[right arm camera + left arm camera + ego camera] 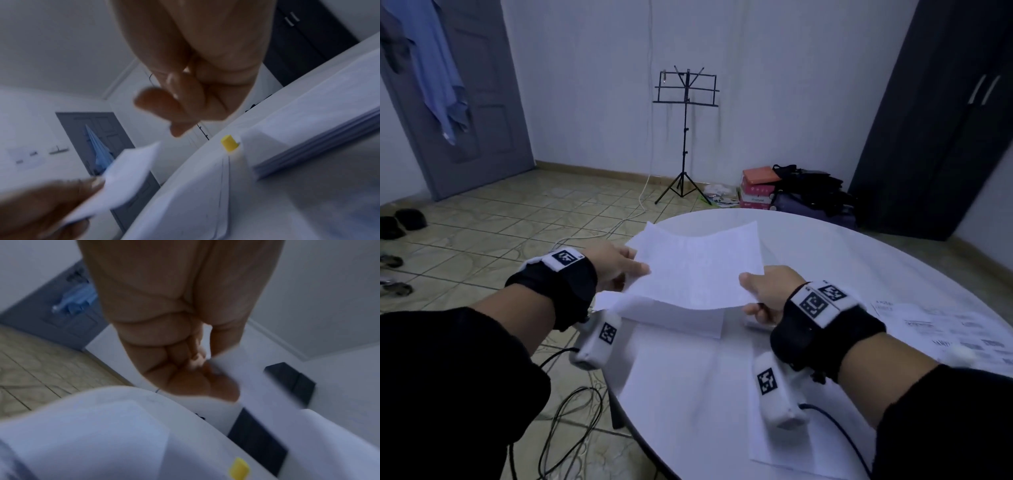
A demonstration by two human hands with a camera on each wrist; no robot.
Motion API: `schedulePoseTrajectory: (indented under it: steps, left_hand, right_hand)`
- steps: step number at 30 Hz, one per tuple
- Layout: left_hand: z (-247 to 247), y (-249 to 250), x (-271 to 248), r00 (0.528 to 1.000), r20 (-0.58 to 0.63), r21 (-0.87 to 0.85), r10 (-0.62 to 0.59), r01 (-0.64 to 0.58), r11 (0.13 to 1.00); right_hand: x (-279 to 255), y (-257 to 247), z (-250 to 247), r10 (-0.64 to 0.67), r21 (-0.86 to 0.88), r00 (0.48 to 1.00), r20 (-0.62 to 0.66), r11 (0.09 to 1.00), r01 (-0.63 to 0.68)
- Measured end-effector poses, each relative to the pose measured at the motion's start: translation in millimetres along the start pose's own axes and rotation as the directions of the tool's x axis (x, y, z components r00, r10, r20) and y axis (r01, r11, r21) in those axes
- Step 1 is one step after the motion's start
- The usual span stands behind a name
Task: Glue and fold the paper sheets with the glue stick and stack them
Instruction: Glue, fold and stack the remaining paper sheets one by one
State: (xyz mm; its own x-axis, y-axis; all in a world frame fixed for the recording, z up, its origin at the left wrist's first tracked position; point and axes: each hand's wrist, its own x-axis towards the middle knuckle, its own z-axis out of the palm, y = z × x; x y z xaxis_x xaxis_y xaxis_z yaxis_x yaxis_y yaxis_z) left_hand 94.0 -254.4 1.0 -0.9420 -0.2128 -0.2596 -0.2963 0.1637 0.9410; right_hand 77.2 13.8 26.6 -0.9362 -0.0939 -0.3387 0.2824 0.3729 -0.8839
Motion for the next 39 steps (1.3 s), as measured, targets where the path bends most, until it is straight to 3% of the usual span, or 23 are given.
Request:
schedulePoseTrajectory:
  steps: [3, 6, 9, 16, 20, 25, 29, 39]
  left_hand:
    - [33, 7, -26, 0.989, 0.148, 0.010, -0.012, 0.011, 1.000]
    - [66, 8, -47, 0.988, 0.150, 0.169, 0.034, -0.059, 0.984]
    - [101, 9, -65, 0.972, 0.224, 0.395, 0.075, -0.161, 0.905]
    - [158, 1, -92, 0.958, 0.275, 0.510, 0.080, -0.215, 0.833]
    - [174, -7, -106, 0.933, 0.354, 0.589, 0.068, -0.279, 0.758]
    - [184, -16, -109, 0.898, 0.439, 0.734, -0.013, -0.351, 0.581]
    - [186, -20, -109, 0.893, 0.445, 0.737, -0.066, -0.323, 0.594]
    - [187, -18, -108, 0.893, 0.446, 0.743, -0.068, -0.327, 0.584]
  right_hand:
    - [-18, 19, -38, 0.028, 0.003, 1.000, 0.014, 1.000, -0.028]
    - [-45, 47, -80, 0.045, -0.046, 0.998, -0.039, 0.998, -0.047]
    - [-66, 77, -115, 0.102, -0.107, 0.990, -0.101, 0.988, -0.113]
    - [-95, 120, -160, 0.197, -0.301, 0.968, -0.152, 0.924, -0.236]
    - [-104, 130, -169, 0.236, -0.427, 0.966, -0.109, 0.866, -0.260]
    - [-109, 136, -166, 0.256, -0.534, 0.965, -0.054, 0.810, -0.244]
    - [-111, 140, -161, 0.277, -0.604, 0.960, -0.046, 0.758, -0.248]
    - [-109, 143, -157, 0.252, -0.730, 0.966, -0.059, 0.650, -0.213]
